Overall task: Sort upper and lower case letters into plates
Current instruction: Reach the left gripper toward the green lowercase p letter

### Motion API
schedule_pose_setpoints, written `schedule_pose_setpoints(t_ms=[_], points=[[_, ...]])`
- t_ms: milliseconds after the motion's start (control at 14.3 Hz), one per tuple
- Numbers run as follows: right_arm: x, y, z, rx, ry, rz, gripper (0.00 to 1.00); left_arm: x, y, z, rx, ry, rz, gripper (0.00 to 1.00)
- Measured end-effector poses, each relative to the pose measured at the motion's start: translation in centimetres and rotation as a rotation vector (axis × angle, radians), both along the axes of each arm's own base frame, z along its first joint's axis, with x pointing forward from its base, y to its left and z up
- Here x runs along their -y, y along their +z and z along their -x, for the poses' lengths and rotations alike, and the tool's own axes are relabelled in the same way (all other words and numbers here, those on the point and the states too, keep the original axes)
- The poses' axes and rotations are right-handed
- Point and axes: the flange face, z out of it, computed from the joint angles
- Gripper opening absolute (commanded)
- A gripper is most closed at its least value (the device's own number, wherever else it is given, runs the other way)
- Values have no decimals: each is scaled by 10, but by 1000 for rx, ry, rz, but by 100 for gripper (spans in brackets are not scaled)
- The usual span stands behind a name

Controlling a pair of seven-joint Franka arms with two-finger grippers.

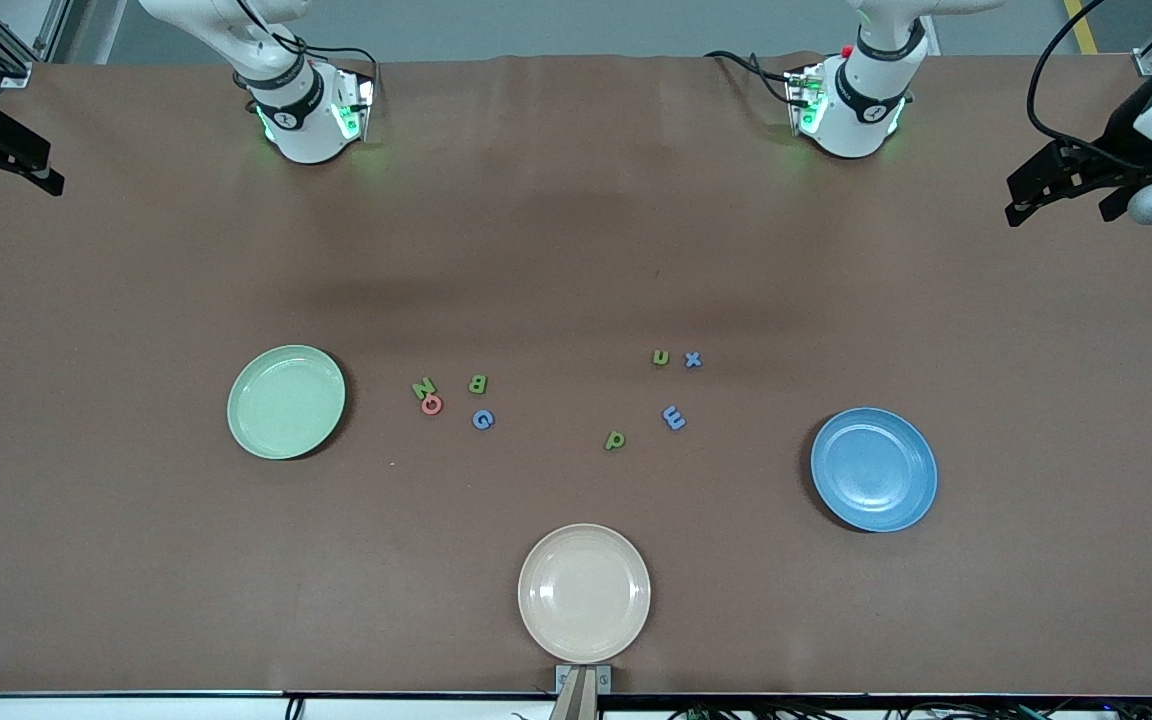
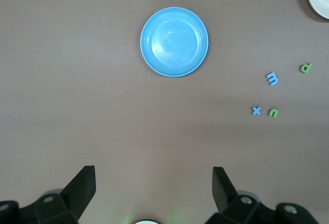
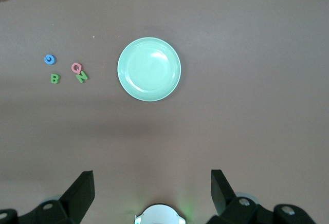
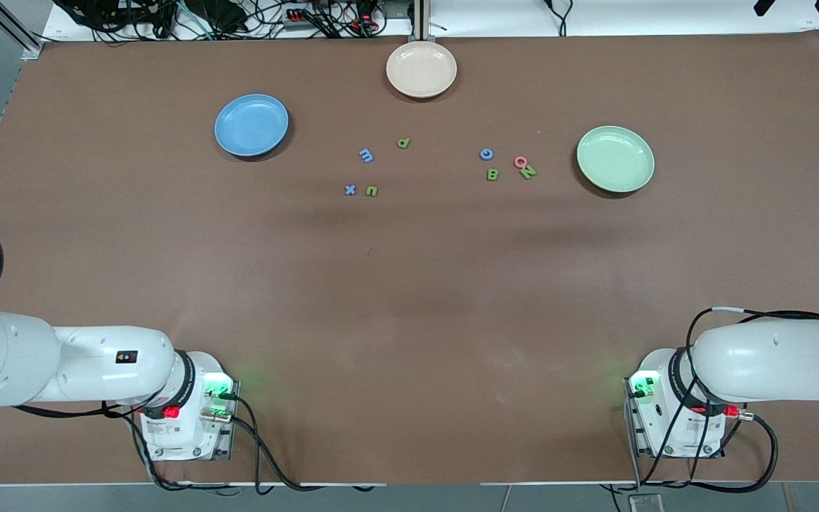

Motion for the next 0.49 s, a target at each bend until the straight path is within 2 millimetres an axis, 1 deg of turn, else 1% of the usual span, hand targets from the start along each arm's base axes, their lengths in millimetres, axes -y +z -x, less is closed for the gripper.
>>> schedule_pose_setpoints(t_ms=[349, 488], points=[[-2, -1, 1, -10, 2, -20, 100, 0, -3, -3, -3, 0, 0, 100], [-1, -1, 1, -10, 1, -20, 100, 3, -5, -8, -4, -7, -6, 100]])
